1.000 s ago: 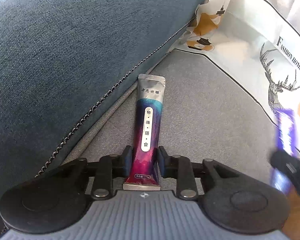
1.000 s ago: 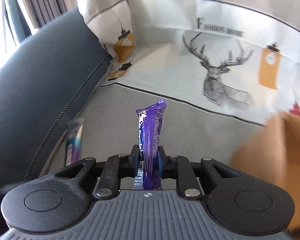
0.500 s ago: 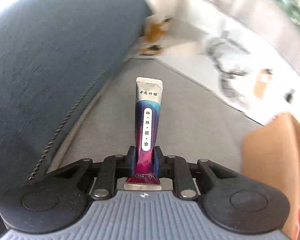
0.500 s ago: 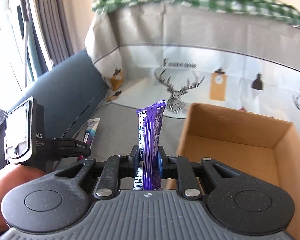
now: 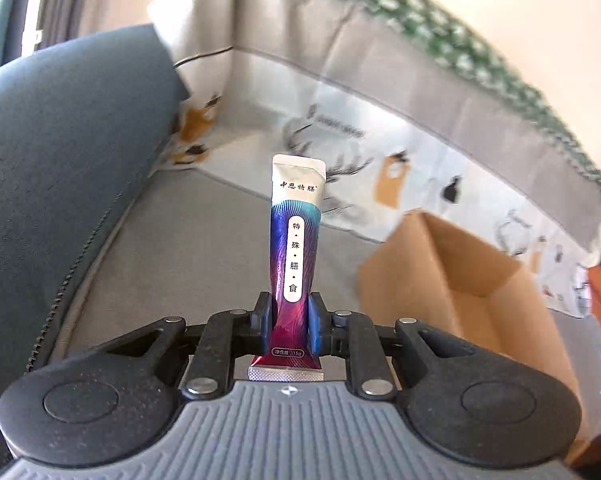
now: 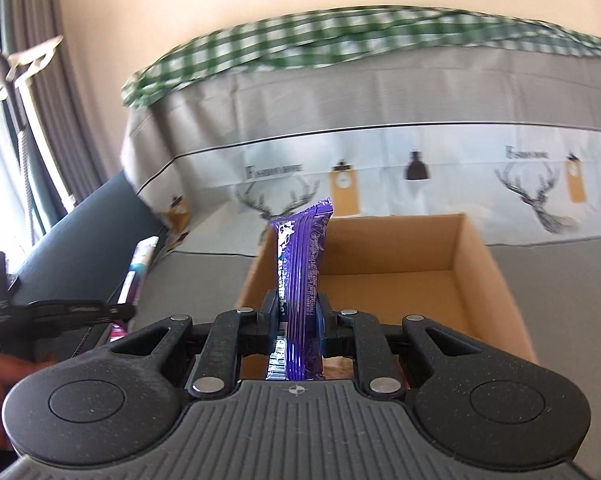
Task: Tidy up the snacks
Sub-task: 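Lift and carry the stick pack and purple chocolate bar over the box with both grippers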
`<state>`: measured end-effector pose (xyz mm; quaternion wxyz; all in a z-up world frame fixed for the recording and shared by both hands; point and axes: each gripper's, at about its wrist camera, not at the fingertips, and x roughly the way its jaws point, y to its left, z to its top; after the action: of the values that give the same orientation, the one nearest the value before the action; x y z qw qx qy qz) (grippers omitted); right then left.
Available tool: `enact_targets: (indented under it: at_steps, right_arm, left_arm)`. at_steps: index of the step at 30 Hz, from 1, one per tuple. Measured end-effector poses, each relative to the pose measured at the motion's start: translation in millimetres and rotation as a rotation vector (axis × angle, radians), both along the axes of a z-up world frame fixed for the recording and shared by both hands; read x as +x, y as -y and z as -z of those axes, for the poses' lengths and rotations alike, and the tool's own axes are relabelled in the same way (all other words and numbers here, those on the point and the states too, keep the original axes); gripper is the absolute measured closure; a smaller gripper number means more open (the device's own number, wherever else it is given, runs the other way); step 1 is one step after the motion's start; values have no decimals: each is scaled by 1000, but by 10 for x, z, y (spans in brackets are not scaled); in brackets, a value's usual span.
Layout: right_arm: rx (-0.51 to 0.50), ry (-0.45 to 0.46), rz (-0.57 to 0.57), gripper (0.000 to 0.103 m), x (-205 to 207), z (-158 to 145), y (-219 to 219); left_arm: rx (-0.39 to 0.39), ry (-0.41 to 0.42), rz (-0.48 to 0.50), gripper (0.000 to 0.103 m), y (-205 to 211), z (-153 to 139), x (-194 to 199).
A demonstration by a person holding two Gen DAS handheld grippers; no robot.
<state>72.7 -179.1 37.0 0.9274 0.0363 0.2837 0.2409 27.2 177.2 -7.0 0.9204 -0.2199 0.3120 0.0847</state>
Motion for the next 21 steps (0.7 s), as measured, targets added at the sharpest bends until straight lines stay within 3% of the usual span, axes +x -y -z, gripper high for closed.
enact_targets:
  at_steps: [7,15,21]
  right_arm:
    - [85,-18,90,84,-86,185,502]
    - [95,0,91,84,-233,404,659]
    - [42,38,73,84,-327,603,623]
  left_arm:
    - [14,81,73,83,400,-72,-298]
    - [28,60,103,83,749,53,-669]
    - [37,28,128,83,862,164,-903]
